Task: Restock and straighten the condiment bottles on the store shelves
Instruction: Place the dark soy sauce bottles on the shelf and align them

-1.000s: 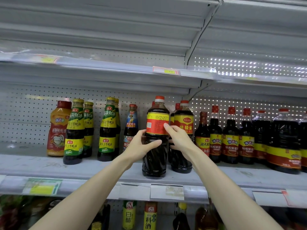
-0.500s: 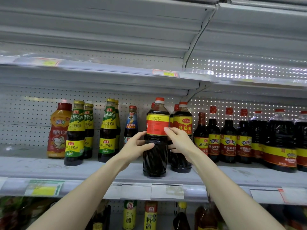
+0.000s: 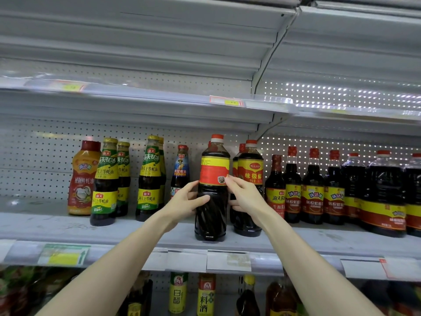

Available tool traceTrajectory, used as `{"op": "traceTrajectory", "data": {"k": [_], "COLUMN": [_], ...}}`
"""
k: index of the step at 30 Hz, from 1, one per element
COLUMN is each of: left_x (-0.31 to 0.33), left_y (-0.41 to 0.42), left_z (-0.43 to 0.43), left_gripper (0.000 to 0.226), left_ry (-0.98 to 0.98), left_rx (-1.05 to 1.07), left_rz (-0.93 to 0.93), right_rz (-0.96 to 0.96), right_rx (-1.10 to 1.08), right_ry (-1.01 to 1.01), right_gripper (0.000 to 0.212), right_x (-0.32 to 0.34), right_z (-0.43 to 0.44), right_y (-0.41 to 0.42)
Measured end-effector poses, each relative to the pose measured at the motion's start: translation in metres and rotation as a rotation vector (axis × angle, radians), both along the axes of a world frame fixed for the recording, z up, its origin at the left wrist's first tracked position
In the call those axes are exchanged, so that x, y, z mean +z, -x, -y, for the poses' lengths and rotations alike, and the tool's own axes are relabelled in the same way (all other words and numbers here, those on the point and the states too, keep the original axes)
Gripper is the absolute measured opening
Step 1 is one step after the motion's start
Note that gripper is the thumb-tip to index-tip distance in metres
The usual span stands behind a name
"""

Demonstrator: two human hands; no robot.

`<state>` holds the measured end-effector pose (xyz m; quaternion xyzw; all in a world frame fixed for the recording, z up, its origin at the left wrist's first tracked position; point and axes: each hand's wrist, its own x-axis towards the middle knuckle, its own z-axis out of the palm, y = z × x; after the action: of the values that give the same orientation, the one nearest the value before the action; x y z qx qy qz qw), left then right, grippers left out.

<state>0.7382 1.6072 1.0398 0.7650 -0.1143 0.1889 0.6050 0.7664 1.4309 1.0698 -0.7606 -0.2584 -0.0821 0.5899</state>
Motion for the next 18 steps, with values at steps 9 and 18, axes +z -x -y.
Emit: {"op": "traceTrajectory", "data": {"k": [9,18], "left_x": [-0.003,-0.002], "left_y": [-0.01,-0.003], "left_z": [0.015,0.001], "left_gripper": [0.057,0.049], "left_ry": [-0.123,0.02], "left_rx": [0.249,0.03], "left_rz": [0.133,0.03], "right_rz": [-0.095,0.016], "right_rx": [0.073,0.007], "right_ry": [-0.048,-0.011], "right_gripper": [0.048,0.045], "right_x": [0.005,-0.003], "right_z": [-0.004,-0.002], "right_y": [-0.001,0.0]}}
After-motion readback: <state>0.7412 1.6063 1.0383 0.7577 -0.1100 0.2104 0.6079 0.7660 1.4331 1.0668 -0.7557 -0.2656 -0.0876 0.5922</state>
